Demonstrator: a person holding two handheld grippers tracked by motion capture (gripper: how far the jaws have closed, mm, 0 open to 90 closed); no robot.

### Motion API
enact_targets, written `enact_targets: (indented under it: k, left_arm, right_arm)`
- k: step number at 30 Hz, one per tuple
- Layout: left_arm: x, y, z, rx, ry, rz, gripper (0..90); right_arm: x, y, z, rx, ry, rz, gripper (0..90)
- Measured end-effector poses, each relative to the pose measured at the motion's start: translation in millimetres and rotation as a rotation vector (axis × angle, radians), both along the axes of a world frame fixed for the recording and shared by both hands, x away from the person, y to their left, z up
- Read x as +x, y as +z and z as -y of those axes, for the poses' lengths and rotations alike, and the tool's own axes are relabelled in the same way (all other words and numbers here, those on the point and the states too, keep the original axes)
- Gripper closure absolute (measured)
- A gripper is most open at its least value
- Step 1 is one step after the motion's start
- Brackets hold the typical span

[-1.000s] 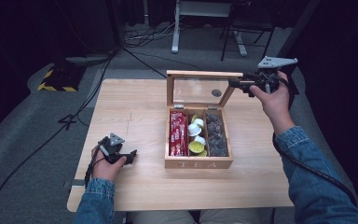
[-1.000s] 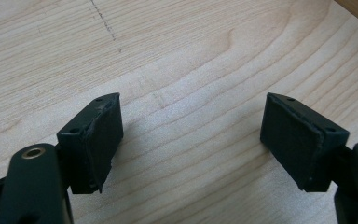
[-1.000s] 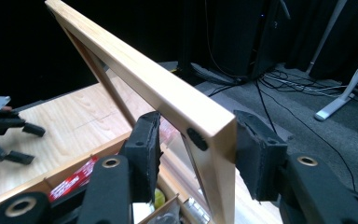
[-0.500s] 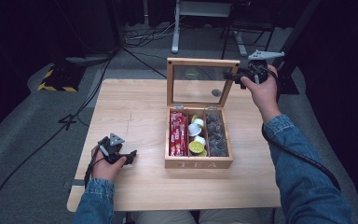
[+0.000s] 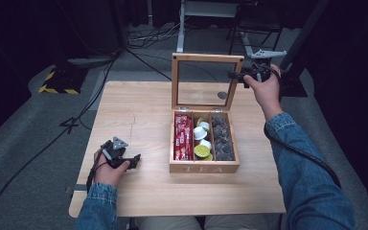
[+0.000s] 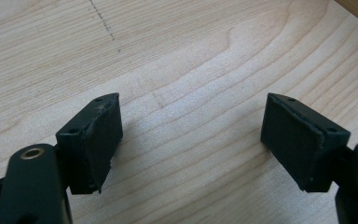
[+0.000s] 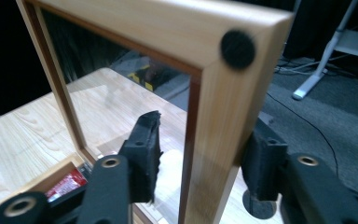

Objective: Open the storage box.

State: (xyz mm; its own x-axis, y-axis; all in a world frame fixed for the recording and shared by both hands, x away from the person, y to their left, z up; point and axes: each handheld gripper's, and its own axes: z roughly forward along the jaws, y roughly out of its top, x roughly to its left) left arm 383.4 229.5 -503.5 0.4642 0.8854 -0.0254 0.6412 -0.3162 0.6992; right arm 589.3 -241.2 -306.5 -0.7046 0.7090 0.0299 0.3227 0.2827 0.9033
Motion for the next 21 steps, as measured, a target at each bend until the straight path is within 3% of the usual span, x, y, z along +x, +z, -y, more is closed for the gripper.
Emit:
enact_targets:
  k: [13, 21]
  left_arm:
    - [-0.2, 0.0, 0.0, 0.002, -0.003, -0.001, 20.7]
    - [1.8, -0.6, 1.5, 0.003, -0.020, -0.007, 14.9]
  right_arm:
    - [12.9, -8.5, -4.7, 0.000, -0.041, -0.008, 48.0]
    - [21.5, -17.9, -6.3, -0.018, -0.066, -0.025, 45.6]
